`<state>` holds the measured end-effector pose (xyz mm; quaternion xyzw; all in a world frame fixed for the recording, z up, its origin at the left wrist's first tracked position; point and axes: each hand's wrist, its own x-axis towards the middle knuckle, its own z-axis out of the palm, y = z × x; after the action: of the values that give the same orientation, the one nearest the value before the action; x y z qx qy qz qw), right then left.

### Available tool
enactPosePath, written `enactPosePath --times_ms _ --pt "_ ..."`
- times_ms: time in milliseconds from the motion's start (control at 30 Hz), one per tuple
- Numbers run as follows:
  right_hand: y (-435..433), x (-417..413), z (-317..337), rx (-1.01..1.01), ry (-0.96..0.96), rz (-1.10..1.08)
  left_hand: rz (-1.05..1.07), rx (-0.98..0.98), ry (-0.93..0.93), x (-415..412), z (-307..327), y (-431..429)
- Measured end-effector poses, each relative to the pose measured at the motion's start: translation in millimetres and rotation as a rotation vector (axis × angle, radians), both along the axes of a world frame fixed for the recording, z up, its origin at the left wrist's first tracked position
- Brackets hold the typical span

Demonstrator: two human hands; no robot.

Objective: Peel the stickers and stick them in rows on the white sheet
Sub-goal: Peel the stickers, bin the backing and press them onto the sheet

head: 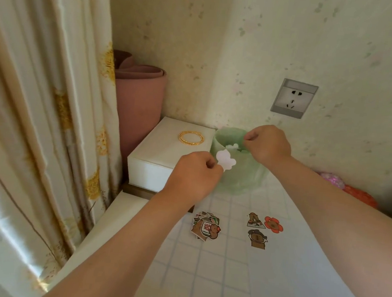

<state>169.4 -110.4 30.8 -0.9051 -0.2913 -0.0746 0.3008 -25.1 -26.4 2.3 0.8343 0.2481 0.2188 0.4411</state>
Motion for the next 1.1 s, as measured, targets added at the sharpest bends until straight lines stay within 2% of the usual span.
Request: enactPosePath --times_ms 167,367,467,633,733,1100 --pt "-12 -7 0 0.112 0.017 0.094 -0.016 0.017 -0.002 4 -2 -4" --pt "-60 -57 -4 0.268 0.016 0.129 -0.042 0.169 -0.011 12 -5 -21" --pt "-84 -80 -11 0.322 0.165 0.118 -0.067 0.255 -0.004 14 -7 -33" --pt "-112 -97 -21 0.388 0.559 0.000 -0.186 0.553 0.067 19 -12 -54" --pt "-121 -94 -26 0.422 0.716 -0.036 -0.233 0.682 0.112 25 -15 -63" --pt "-134 -71 -41 0.240 0.925 -0.140 -0.302 0.937 0.182 43 -31 -75"
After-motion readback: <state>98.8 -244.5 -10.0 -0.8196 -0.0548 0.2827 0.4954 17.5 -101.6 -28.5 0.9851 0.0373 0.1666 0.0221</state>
